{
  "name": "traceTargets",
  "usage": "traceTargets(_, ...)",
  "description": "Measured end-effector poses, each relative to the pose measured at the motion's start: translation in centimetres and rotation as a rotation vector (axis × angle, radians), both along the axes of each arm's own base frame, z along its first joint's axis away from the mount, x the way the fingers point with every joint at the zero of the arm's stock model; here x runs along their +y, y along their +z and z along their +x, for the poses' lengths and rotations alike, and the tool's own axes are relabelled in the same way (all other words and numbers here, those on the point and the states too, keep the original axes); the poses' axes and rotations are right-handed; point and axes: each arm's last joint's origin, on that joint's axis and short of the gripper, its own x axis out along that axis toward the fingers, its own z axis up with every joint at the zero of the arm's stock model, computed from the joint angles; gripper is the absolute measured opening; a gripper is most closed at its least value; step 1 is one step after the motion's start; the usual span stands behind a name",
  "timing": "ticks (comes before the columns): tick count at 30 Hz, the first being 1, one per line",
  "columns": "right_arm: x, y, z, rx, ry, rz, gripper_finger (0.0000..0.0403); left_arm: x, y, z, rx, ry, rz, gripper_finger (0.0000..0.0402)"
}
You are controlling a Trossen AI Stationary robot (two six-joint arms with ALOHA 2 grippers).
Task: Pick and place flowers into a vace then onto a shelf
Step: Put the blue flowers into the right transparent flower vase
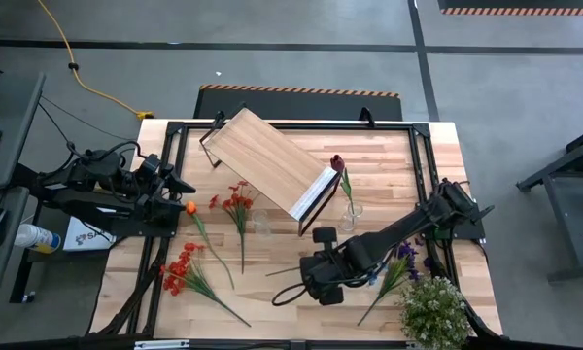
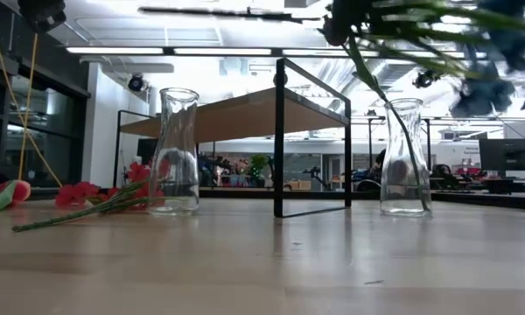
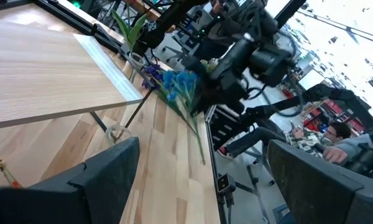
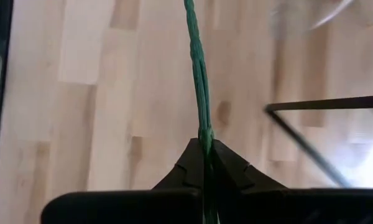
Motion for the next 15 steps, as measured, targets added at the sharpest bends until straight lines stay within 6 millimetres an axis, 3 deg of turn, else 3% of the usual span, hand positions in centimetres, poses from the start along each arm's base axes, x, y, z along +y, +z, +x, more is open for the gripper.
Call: traceTargets(15, -1.3, 7.6, -1.1, -0.101, -0.013, -0.183, 0.0000, -0.1, 0.0, 0.0, 0.016, -0.025, -0.082, 0.0386)
